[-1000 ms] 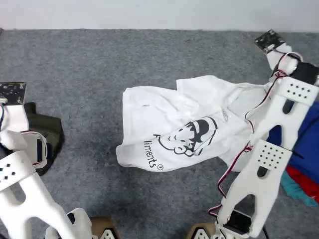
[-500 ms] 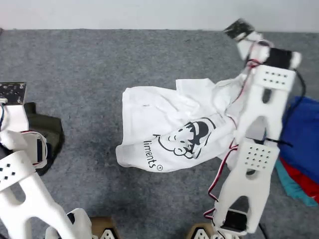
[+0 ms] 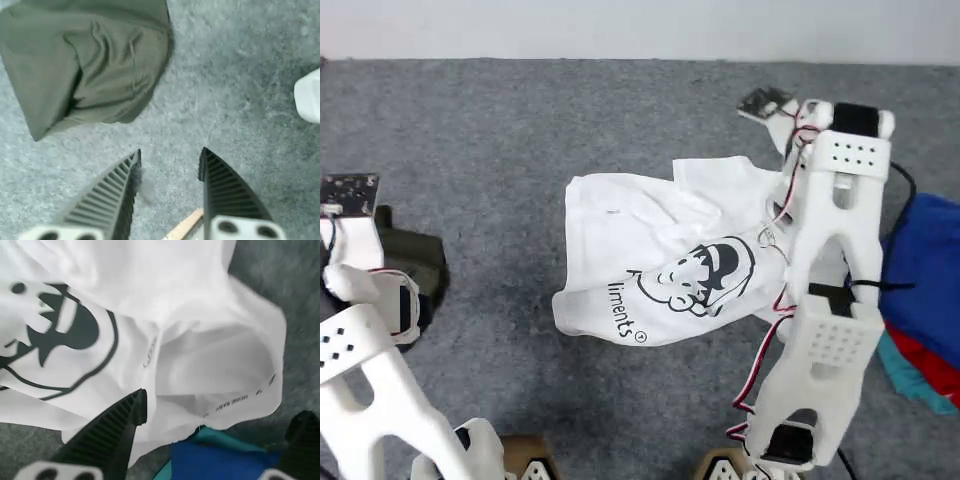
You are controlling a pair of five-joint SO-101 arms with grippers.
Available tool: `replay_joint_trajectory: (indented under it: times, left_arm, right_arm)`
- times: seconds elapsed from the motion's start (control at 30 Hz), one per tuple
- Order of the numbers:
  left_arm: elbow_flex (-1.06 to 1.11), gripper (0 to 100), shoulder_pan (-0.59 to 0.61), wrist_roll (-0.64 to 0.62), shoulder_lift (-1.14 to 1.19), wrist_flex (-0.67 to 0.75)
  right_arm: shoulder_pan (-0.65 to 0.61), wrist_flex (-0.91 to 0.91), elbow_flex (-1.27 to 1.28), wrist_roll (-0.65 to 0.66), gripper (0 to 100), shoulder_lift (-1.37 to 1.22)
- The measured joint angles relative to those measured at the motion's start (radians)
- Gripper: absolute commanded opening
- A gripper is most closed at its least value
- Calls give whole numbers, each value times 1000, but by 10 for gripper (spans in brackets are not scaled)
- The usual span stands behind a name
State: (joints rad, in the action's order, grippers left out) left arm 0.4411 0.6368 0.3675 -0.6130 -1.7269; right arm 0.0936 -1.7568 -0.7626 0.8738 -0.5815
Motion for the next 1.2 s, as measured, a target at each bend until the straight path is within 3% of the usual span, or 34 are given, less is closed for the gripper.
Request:
replay_joint_trajectory:
  times: [0.17, 0.37, 0.5, 0.67, 0.73, 0.97, 1.2]
  left_arm:
    - [14, 184, 0, 0, 0, 0]
    - [14, 184, 0, 0, 0, 0]
    - [14, 184, 0, 0, 0, 0]
    - [14, 184, 0, 0, 0, 0]
    - [14, 184, 0, 0, 0, 0]
    - [14, 184, 0, 0, 0, 0]
    - [14, 184, 0, 0, 0, 0]
  right_arm:
    - [-135, 28, 2, -5, 431, 11]
    - [-253, 117, 2, -117, 402, -101]
    - [-290, 207, 2, -138, 258, -155]
    - [-288, 359, 2, -140, 1, -250]
    - [-284, 416, 2, -141, 35, -273]
    - [-227, 463, -28, -141, 9, -279]
    - [-189, 502, -285, -141, 9, -284]
